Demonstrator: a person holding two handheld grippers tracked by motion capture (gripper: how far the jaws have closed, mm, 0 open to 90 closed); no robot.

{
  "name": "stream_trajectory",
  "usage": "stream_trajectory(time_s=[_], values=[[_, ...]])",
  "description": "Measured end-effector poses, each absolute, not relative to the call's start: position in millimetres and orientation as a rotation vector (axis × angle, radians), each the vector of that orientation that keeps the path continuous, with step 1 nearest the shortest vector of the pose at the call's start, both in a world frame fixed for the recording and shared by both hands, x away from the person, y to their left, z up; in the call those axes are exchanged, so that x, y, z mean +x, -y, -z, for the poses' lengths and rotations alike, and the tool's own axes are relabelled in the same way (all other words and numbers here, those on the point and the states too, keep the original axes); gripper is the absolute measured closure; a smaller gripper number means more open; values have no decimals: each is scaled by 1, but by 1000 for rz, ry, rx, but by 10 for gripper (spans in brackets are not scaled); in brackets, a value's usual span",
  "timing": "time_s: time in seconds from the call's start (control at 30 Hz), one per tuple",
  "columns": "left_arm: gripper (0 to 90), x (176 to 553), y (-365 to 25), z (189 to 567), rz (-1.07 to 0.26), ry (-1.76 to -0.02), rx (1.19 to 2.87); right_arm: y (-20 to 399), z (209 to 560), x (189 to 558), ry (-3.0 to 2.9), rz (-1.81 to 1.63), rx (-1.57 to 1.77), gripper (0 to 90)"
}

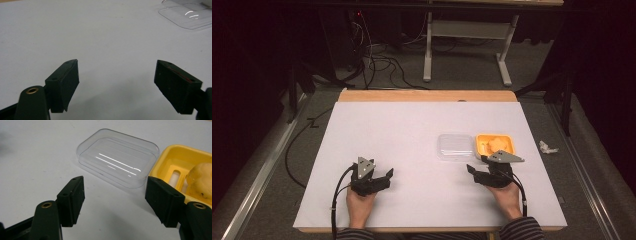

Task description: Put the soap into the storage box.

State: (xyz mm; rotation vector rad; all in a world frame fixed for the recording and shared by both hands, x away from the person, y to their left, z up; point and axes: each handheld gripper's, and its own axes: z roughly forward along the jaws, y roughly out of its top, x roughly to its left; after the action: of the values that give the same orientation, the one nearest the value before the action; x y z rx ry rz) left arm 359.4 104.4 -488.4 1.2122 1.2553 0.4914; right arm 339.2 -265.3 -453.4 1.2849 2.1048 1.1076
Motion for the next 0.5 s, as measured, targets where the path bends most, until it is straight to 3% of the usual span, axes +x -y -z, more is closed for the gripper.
stream_trajectory(time_s=[0.5], values=[[204, 359, -104, 488, -490, -1256, 1207, 264, 466, 344, -2088, -1067, 1336, 350]])
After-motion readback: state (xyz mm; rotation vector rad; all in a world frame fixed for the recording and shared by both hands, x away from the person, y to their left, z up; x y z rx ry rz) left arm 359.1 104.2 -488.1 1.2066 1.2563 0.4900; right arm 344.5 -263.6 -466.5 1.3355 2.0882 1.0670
